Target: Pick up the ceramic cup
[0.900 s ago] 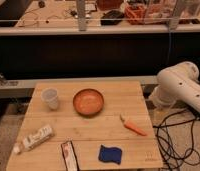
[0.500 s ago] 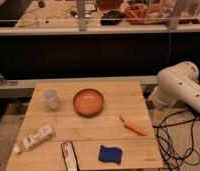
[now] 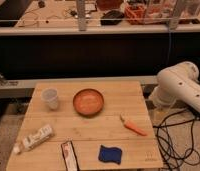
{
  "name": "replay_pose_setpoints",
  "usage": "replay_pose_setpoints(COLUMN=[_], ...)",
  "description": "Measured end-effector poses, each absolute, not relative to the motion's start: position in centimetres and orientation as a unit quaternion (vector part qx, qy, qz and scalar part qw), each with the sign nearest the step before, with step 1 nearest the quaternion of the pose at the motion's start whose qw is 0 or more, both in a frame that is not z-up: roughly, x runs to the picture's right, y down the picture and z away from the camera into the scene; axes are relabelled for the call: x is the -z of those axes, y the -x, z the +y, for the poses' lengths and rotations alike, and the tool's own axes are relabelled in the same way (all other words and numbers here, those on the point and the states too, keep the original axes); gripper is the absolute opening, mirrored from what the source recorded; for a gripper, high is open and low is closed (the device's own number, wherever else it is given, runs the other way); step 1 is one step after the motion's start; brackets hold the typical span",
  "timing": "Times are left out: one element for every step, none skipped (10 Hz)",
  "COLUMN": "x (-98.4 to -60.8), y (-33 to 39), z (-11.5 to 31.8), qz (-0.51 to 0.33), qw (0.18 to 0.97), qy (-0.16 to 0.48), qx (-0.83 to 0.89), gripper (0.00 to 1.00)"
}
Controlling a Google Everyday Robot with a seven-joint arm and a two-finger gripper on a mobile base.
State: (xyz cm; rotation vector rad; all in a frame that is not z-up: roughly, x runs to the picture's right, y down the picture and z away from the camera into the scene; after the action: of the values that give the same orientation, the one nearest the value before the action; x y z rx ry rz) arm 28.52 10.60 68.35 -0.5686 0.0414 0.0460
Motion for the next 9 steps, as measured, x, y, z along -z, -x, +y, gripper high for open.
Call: replay_pose_setpoints(x=[-68.4, -68.4, -68.4, -68.4, -68.4, -68.3, -68.4, -68.4, -68.4], y=[-28.5, -28.5, -28.5, -28.5, -28.5, -28.1, -27.2, -25.0, -23.7], z=[10.6, 10.6, 10.6, 10.6, 10.6, 10.4, 10.0, 9.3, 8.9], qz=[0.020, 0.020, 0.020, 0.020, 0.021, 0.021, 0.019, 0.016, 0.015], qw=[0.959, 0.959, 0.959, 0.959, 0.959, 0.960, 0.960, 0.961, 0.961], qy=[0.280, 0.280, 0.280, 0.280, 0.281, 0.279, 0.278, 0.276, 0.275], qx=[-0.023, -0.023, -0.023, -0.023, -0.022, -0.016, -0.009, 0.005, 0.013], gripper=[0.80, 0.80, 0.80, 0.80, 0.80, 0.80, 0.80, 0.80, 0.80])
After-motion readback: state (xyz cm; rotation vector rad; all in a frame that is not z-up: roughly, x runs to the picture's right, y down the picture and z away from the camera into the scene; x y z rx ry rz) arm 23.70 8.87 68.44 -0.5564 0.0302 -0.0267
